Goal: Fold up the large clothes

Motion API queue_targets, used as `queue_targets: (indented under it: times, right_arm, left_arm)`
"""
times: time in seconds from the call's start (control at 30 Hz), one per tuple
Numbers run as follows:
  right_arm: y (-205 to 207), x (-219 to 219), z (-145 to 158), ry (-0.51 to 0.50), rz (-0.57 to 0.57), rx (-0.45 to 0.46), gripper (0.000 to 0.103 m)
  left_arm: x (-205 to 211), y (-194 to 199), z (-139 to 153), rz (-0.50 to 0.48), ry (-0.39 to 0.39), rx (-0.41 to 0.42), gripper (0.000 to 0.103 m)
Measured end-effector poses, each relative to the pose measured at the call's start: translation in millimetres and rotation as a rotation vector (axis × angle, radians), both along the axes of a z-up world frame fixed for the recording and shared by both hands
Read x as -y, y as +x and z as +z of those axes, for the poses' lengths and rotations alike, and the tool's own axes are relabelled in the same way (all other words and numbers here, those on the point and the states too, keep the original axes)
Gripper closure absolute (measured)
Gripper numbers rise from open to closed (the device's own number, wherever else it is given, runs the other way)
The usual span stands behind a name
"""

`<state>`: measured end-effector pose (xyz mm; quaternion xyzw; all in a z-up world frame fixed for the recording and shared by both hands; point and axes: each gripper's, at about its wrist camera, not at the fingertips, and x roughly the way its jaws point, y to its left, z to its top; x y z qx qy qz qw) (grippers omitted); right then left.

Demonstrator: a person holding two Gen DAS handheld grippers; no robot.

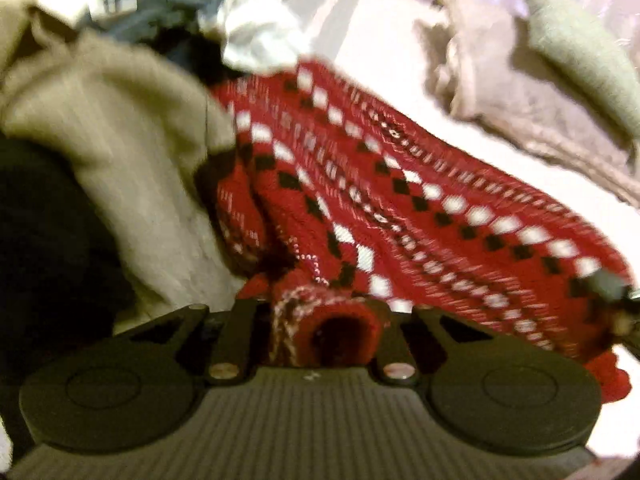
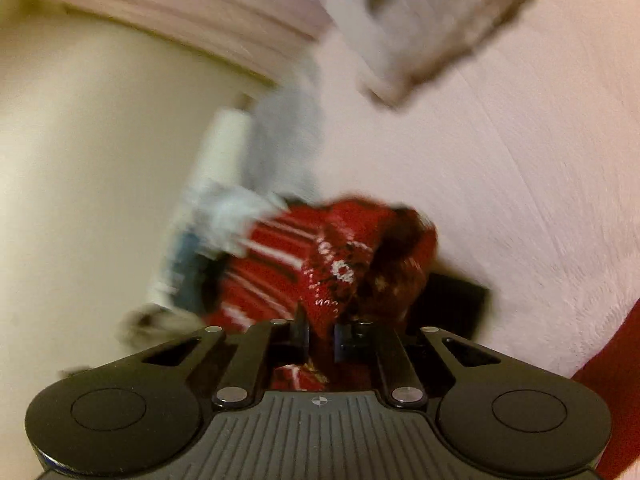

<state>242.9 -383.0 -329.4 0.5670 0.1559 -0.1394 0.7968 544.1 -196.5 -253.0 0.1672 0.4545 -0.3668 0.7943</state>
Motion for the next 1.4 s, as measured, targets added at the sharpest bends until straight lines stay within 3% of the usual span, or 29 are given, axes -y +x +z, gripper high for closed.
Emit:
queue_targets:
  times: [0.33, 0.5, 0.63, 0.73, 0.83, 0.97, 1.03, 1.07, 1.13, 1.2, 1.27, 1.3, 1.37, 1.4]
  right_arm:
    - [-126, -16, 139, -0.194, -0.087, 0.385, 0.097]
    - [-174, -19, 191, -0.290, -0.111, 0.468, 0.098]
    - [-204, -16, 230, -0.342, -0.150, 0.508, 0.098]
    - [-216, -8, 266, -0.372, -0.180, 0.557, 0.098]
    - [-234, -3, 314, -0.484, -0.205, 0.580, 0.098]
    - [-248, -4, 363, -0.566, -0.198, 0.588, 0.098]
    - [-256, -9, 381, -0.596, -0.226, 0.647, 0.103]
    - [-268, -13, 392, -0.635, -0.290, 0.733, 0.103]
    - [-287, -17, 432, -0.752, -0.374, 0.691, 0.103]
    - [-287, -8, 457, -0.778, -0.334, 0.468, 0.103]
    - [-280, 8, 441, -0.736, -0.263, 0.272, 0.103]
    - [-276, 15, 422, -0.679, -0.249, 0.187, 0.103]
    - [-270, 25, 368, -0.512, -0.242, 0.111, 0.084]
    - [-265, 30, 336, -0.403, -0.227, 0.086, 0.054]
  left_arm:
    - [11, -69, 137, -0.109, -0.211, 0.127, 0.091]
    - [35, -113, 193, -0.175, -0.285, 0.216, 0.096]
    - [52, -149, 241, -0.219, -0.401, 0.256, 0.100]
    - [69, -162, 267, -0.208, -0.450, 0.220, 0.099]
    - [72, -176, 288, -0.212, -0.494, 0.209, 0.099]
    - [81, -192, 304, -0.241, -0.507, 0.187, 0.099]
    - [87, -206, 312, -0.258, -0.525, 0.174, 0.099]
    - [94, -213, 317, -0.274, -0.542, 0.169, 0.099]
    - [103, -223, 321, -0.293, -0.570, 0.165, 0.100]
    - [107, -229, 322, -0.313, -0.568, 0.148, 0.098]
    - [102, -230, 310, -0.293, -0.526, 0.148, 0.094]
    - [97, -228, 301, -0.279, -0.504, 0.146, 0.084]
    - [80, -219, 272, -0.243, -0.424, 0.144, 0.069]
    - [70, -210, 250, -0.217, -0.357, 0.142, 0.068]
